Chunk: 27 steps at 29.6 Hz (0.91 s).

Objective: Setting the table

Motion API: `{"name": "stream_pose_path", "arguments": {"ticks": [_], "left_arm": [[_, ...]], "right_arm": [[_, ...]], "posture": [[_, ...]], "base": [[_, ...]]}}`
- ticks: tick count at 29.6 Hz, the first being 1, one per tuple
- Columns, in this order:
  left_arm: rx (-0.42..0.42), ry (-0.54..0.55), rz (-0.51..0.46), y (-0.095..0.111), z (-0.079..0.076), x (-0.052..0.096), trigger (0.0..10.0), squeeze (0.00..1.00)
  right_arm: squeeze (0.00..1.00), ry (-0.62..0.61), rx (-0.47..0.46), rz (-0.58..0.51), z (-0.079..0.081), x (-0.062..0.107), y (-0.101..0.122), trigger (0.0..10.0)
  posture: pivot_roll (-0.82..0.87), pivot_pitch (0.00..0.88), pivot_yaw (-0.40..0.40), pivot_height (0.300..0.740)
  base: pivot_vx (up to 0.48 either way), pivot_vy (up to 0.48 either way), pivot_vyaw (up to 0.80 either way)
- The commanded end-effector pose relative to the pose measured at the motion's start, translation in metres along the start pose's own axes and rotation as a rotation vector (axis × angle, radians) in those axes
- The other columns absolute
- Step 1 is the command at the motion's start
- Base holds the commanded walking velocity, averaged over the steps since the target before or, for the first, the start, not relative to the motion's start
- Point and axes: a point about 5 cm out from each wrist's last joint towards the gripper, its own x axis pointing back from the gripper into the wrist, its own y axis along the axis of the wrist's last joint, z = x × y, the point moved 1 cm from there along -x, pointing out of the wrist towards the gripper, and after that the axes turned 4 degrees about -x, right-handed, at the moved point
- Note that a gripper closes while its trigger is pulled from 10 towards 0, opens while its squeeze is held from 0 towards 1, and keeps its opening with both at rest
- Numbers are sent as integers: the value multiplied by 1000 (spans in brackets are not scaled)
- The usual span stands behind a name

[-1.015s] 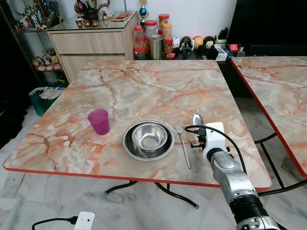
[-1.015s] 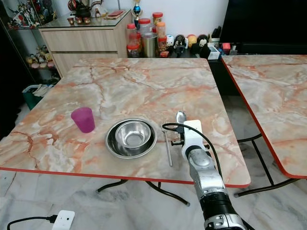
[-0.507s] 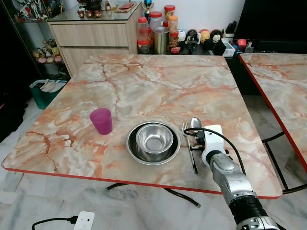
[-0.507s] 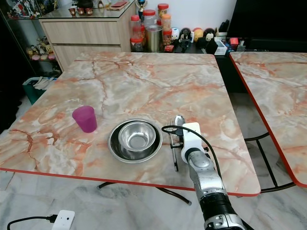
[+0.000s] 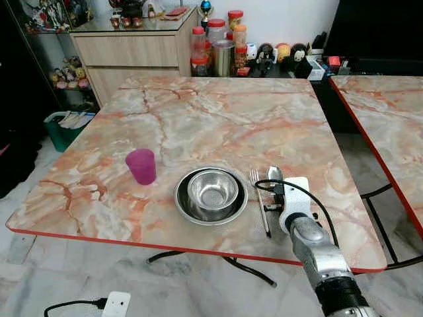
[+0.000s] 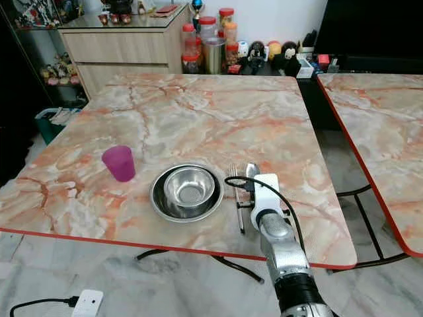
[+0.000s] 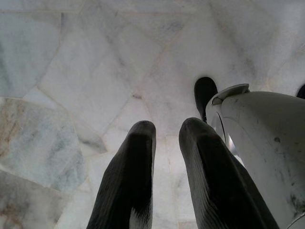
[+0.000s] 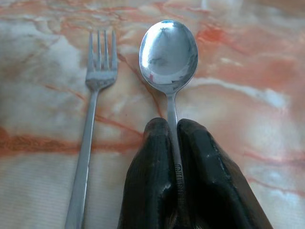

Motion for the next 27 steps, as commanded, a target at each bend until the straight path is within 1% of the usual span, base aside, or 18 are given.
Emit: {"name": "stream_pose_path", "arguments": {"ticks": [1, 12, 13, 14, 15, 17, 18, 20, 21, 27], "left_arm": [[11, -3, 15, -3, 1, 0, 10000, 0], [9, -4, 17, -3, 1, 0, 10000, 0], [8, -4, 17, -3, 1, 0, 10000, 0], [8, -5, 17, -3, 2, 0, 10000, 0], [7, -5, 17, -3, 2, 0, 10000, 0], [7, -6, 17, -3, 2, 0, 10000, 0], [7, -6, 17, -3, 1, 0, 10000, 0], [7, -6, 17, -3, 1, 0, 10000, 0], [6, -7, 18, -3, 2, 0, 10000, 0], [5, -7, 18, -3, 2, 0, 10000, 0]], "right_arm": [[0, -2, -5, -15, 1, 0, 5, 10000], [0, 1, -11, -6, 2, 0, 3, 10000], [24, 3, -12, -5, 2, 0, 3, 10000], [298, 4, -12, -5, 3, 0, 3, 10000], [322, 5, -13, -4, 3, 0, 3, 10000], [325, 5, -13, -3, 3, 0, 3, 10000], [475, 5, -13, -3, 3, 0, 3, 10000], [478, 6, -13, -2, 3, 0, 2, 10000], [506, 6, -13, 0, 4, 0, 2, 10000], [494, 7, -11, 1, 4, 1, 2, 10000]], "posture": [[52, 0, 22, 728], [55, 0, 23, 728], [55, 0, 23, 728], [55, 0, 23, 728], [55, 0, 23, 728], [54, 0, 24, 728], [56, 0, 24, 728], [56, 0, 24, 728], [55, 0, 24, 728], [55, 0, 24, 728]], "base": [[0, 0, 0], [0, 0, 0], [0, 0, 0], [0, 0, 0], [0, 0, 0], [0, 0, 0], [0, 0, 0], [0, 0, 0], [0, 0, 0], [0, 0, 0]]}}
